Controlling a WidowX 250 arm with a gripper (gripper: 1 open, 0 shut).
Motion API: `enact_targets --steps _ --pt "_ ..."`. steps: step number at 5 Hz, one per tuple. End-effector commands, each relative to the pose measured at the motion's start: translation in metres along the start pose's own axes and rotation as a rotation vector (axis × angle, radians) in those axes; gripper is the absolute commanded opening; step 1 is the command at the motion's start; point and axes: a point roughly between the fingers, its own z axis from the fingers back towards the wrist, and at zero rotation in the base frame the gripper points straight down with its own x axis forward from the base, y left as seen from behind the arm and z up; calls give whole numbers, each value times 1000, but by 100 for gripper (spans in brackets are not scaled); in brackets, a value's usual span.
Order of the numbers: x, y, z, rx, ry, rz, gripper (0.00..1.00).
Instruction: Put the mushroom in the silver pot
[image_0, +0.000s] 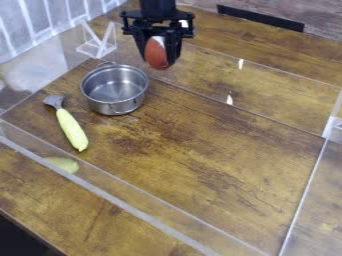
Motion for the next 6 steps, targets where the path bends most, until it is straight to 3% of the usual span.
enact_targets --steps 1,2,3,4,6 --pt "1 -2 11 -12 -65 -59 0" --pt "-7 7 -2 -18 -60 -87 0" --pt "-11 5 -9 -10 -60 -39 0" --pt "-12 2 -12 -4 -62 5 100" --pt "-7 24 9 7 -65 42 100"
